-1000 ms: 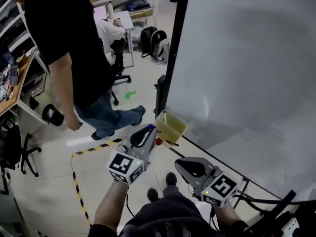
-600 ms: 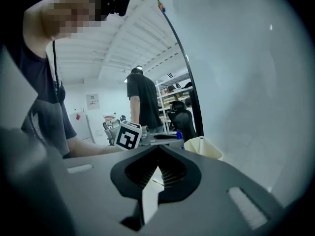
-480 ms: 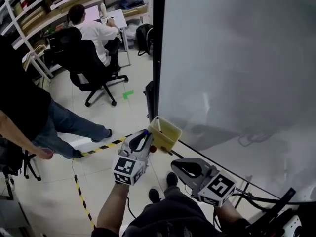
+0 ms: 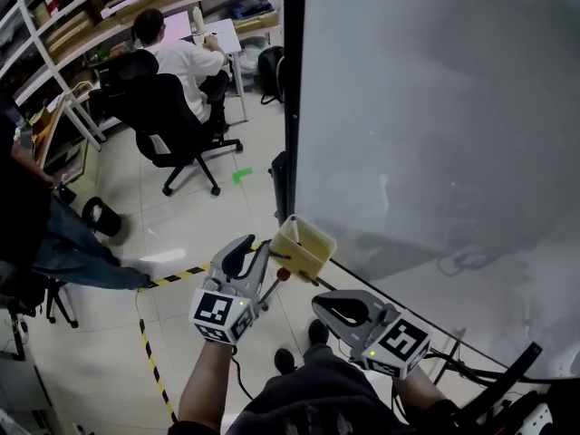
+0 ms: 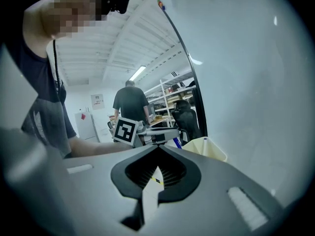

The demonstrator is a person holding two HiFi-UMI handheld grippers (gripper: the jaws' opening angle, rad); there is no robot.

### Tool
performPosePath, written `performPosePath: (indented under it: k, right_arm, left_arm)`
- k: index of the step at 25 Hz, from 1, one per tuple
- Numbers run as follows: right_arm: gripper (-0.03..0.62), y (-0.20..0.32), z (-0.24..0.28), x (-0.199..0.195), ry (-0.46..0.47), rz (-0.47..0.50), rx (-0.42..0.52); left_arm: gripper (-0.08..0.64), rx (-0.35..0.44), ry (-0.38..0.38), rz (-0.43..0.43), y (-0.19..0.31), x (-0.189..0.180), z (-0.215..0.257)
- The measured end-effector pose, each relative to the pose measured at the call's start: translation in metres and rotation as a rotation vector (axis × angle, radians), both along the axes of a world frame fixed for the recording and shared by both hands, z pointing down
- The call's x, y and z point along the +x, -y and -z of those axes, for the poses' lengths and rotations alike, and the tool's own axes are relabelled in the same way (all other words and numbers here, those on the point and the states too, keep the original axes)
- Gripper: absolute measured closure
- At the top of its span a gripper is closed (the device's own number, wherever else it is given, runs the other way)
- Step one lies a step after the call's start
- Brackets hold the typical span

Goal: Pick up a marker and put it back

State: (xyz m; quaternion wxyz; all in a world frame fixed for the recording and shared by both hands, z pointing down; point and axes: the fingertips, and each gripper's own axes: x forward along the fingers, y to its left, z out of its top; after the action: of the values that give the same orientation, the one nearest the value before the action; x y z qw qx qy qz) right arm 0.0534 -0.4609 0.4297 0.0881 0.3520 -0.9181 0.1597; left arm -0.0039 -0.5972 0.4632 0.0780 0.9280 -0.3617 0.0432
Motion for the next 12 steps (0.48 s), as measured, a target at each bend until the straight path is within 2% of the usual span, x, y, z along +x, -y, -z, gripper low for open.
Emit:
performPosePath:
  k: [4, 9, 12]
  right_arm:
    - [0.592, 0.005, 0.005, -0.009, -0.001, 0.010, 0.038]
    - [0.592, 0.006, 0.019, -0.018, 0.012, 0.017, 0.080]
    - [0.592, 0.003, 0.033, -0.021, 0.003, 0.016, 0.111]
  left_arm:
    - [0.459, 0.065, -0.037, 0.010, -0.011, -0.015, 0.036]
    - [0.459, 0.118, -0.107, -0.020, -0.054, -0.021, 0.085]
    - [0.459, 0.147, -0.101, -0.050, -0.080, -0.026, 0.105]
